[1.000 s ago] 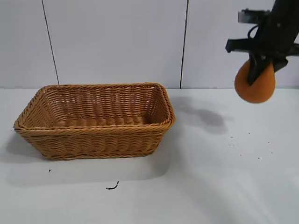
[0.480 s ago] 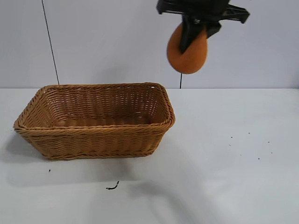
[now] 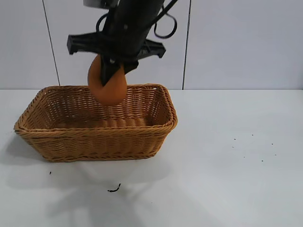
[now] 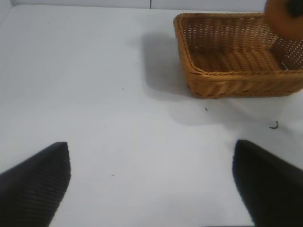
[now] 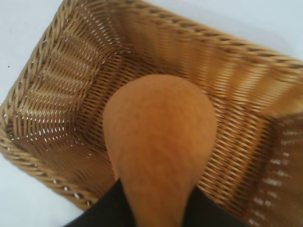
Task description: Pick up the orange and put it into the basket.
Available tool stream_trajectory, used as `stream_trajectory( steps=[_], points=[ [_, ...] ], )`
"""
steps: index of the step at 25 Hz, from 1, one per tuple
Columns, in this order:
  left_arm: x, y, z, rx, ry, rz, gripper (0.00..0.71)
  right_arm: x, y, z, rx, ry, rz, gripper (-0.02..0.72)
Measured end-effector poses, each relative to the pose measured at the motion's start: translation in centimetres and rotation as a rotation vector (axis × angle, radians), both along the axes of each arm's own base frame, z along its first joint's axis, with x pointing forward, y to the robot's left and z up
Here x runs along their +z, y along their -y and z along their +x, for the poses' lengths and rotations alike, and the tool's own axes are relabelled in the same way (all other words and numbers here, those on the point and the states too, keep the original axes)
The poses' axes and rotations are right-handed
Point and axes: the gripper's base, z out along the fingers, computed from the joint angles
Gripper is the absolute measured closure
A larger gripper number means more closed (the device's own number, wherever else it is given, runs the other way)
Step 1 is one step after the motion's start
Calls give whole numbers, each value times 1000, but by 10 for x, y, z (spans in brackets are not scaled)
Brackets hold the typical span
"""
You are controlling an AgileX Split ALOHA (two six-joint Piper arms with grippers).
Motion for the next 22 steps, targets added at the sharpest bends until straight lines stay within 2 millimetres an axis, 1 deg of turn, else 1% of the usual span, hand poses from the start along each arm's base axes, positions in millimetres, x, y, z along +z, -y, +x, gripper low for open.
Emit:
stream_trajectory(
  steps=[2, 3, 4, 5, 7, 9, 12, 15, 18, 22],
  points=[
    [0, 0, 0, 0, 0, 0, 44, 1, 0, 0, 1, 4, 0, 375],
    [0, 0, 0, 0, 0, 0, 44, 2, 0, 0, 2, 8, 0, 274],
    [0, 0, 0, 0, 0, 0, 44, 3, 1, 0, 4, 12, -4, 197],
    [0, 0, 0, 0, 0, 0, 44, 6, 1, 0, 6, 17, -6, 149],
    [0, 0, 0, 0, 0, 0, 44, 12, 2, 0, 11, 18, -19, 93],
    [0, 0, 0, 0, 0, 0, 44, 20, 4, 0, 17, 18, -40, 77],
    [0, 0, 0, 0, 0, 0, 44, 40, 10, 5, 7, 13, -62, 72],
    [0, 0, 0, 0, 0, 0, 44, 62, 29, 18, -37, 10, -73, 72],
    [0, 0, 0, 0, -2, 0, 44, 76, 60, 37, -107, 21, -91, 72],
    [0, 0, 0, 0, -1, 0, 44, 76, 122, 64, -236, 5, -151, 72]
  ],
)
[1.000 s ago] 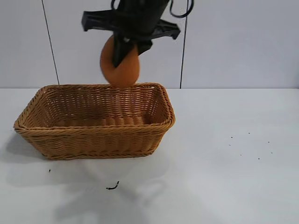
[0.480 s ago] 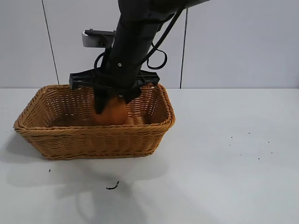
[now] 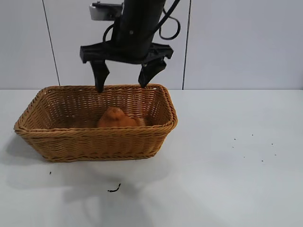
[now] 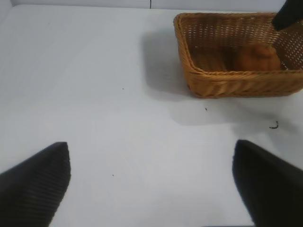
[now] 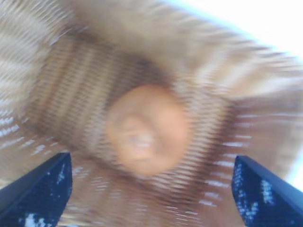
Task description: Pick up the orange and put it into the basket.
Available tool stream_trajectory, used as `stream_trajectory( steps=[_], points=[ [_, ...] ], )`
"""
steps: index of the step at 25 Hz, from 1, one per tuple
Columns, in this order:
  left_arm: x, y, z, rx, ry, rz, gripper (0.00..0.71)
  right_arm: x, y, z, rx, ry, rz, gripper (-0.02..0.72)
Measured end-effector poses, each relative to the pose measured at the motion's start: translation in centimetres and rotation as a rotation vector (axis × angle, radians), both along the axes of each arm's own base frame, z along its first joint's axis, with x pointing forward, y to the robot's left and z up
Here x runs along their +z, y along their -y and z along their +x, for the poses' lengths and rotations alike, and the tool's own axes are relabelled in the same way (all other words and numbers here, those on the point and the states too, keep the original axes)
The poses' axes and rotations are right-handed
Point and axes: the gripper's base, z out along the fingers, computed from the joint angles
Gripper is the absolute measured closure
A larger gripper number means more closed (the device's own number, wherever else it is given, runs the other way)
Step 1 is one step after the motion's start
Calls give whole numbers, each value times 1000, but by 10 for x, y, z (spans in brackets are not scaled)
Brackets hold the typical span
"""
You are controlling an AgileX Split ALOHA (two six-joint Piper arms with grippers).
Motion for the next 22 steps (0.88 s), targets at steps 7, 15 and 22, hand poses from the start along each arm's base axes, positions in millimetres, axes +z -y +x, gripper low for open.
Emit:
stream_trajectory(
  steps=[7, 15, 22],
  points=[
    [0, 0, 0, 0, 0, 0, 44, -4, 119, 21, -253, -113, -64, 72],
    [0, 0, 0, 0, 0, 0, 44, -17, 180, 18, -381, -182, -60, 72],
    [0, 0, 0, 0, 0, 0, 44, -46, 177, -34, -340, -385, -54, 72]
  ],
)
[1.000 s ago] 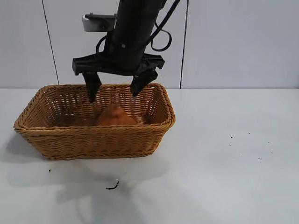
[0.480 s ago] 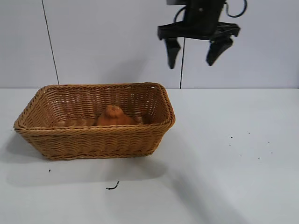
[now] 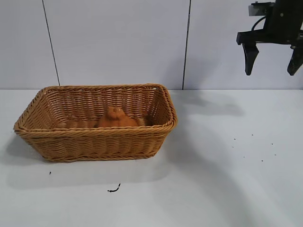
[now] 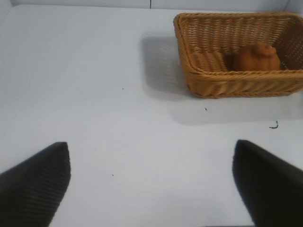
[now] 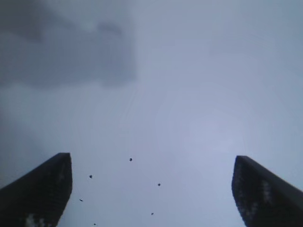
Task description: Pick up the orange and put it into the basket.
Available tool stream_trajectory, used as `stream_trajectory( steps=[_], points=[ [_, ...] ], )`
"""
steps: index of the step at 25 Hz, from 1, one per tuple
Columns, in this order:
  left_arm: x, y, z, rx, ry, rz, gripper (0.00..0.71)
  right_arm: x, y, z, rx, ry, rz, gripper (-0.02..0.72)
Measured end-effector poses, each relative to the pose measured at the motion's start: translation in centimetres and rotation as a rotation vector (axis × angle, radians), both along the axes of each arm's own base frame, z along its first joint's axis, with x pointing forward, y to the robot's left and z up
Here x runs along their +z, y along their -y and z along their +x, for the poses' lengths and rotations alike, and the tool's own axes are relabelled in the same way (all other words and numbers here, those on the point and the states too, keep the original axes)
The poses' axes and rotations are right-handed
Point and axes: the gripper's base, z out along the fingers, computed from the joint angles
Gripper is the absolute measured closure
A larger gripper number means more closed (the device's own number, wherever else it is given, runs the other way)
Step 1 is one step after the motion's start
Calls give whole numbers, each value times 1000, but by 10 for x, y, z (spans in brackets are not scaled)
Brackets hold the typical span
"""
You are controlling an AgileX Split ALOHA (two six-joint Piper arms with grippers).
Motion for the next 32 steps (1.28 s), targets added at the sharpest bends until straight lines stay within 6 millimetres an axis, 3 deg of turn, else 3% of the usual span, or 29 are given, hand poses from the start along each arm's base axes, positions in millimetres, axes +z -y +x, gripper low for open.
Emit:
stream_trajectory(
  steps=[2, 7, 13, 18, 23, 27, 29, 32],
  points=[
    [0, 0, 0, 0, 0, 0, 44, 1, 0, -21, 4, -39, 7, 72],
    [0, 0, 0, 0, 0, 0, 44, 7, 1, -96, 30, -137, 13, 72],
    [0, 0, 0, 0, 0, 0, 44, 46, 2, -189, 33, -40, 24, 72],
    [0, 0, 0, 0, 0, 0, 44, 74, 3, -259, 38, 172, 24, 72],
    [0, 0, 0, 0, 0, 0, 44, 88, 5, -319, 64, 523, 19, 72],
    [0, 0, 0, 0, 0, 0, 44, 81, 5, -360, 73, 754, 13, 72],
    [0, 0, 0, 0, 0, 0, 44, 72, 6, -374, 79, 805, 11, 72],
    [0, 0, 0, 0, 0, 0, 44, 74, 6, -393, 79, 936, 10, 72]
  ],
)
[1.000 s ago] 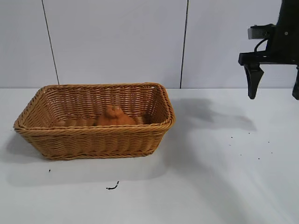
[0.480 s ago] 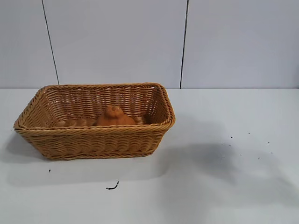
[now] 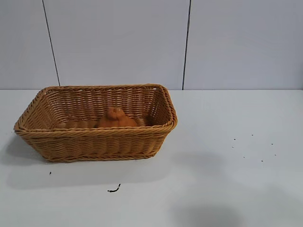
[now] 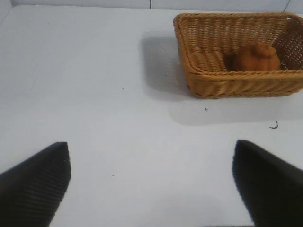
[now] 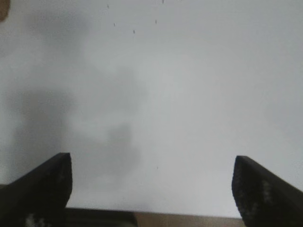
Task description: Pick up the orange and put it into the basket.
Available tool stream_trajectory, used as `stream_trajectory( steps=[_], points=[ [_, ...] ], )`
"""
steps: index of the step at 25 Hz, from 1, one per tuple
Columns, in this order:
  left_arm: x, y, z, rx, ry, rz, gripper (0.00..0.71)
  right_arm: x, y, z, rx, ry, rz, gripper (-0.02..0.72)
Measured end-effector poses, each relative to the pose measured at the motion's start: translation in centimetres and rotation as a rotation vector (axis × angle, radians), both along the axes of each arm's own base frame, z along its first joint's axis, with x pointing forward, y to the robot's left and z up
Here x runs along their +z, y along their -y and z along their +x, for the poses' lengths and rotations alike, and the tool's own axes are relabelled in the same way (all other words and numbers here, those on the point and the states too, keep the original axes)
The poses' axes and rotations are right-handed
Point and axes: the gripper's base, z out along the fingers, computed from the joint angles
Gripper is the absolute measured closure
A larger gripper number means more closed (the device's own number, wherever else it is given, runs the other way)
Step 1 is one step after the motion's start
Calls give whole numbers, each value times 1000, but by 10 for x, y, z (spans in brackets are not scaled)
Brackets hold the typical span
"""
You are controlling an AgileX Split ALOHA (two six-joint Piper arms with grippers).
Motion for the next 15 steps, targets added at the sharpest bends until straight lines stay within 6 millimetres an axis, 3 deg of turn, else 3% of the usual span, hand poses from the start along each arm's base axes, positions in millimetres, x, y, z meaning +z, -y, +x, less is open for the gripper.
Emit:
stream_trajectory(
  steps=[6, 15],
  points=[
    [0, 0, 0, 0, 0, 0, 44, 1, 0, -23, 1, 147, 4, 72],
    [0, 0, 0, 0, 0, 0, 44, 1, 0, -25, 3, 163, 10, 72]
  ],
)
